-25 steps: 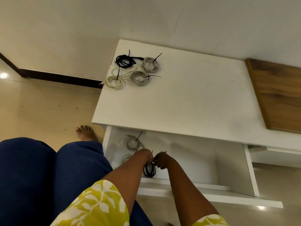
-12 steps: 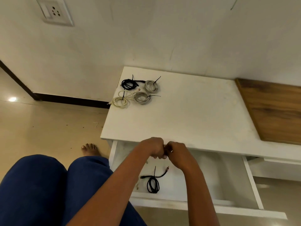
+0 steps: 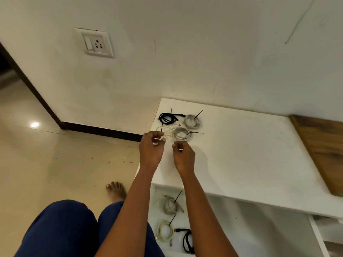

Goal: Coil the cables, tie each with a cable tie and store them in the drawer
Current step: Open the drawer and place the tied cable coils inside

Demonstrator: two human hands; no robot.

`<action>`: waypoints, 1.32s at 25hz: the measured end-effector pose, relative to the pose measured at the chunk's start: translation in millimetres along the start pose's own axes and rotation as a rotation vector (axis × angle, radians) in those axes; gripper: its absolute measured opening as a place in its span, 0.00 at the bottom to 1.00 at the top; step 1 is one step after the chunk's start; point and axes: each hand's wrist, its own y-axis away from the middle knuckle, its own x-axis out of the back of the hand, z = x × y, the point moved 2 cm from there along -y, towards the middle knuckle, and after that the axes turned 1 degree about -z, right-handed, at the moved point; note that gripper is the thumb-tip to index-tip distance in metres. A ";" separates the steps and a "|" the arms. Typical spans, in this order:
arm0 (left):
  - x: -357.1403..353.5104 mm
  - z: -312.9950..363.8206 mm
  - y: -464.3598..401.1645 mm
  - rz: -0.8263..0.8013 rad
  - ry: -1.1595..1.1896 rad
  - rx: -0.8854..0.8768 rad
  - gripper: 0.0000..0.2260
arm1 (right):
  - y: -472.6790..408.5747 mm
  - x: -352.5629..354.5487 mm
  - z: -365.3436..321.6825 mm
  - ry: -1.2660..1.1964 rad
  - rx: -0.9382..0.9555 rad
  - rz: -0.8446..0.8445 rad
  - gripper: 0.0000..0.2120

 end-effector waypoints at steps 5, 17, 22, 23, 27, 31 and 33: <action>-3.2 -26.0 -25.5 0.088 -0.159 0.022 0.17 | -16.0 -31.5 -3.4 0.136 -0.036 0.026 0.16; 2.2 -13.5 -2.2 0.251 -0.129 0.026 0.17 | 2.1 -19.6 -6.3 -0.262 -0.083 -0.010 0.10; -14.0 14.1 34.9 -0.190 0.062 0.074 0.19 | 30.6 63.5 15.9 -0.505 -0.093 -0.011 0.05; -23.3 15.8 43.4 -0.381 0.031 0.098 0.18 | 36.6 86.3 24.8 -0.492 -0.097 -0.031 0.06; -58.4 18.4 83.3 -1.022 -0.115 0.203 0.17 | 64.2 166.4 68.4 -0.342 -0.160 -0.249 0.08; -93.2 4.9 131.0 -1.310 -0.172 0.425 0.12 | 87.8 208.6 118.2 -0.257 -0.317 -0.416 0.12; -107.5 -11.2 149.5 -1.331 -0.222 0.557 0.15 | 93.2 212.6 142.5 -0.216 -0.406 -0.451 0.13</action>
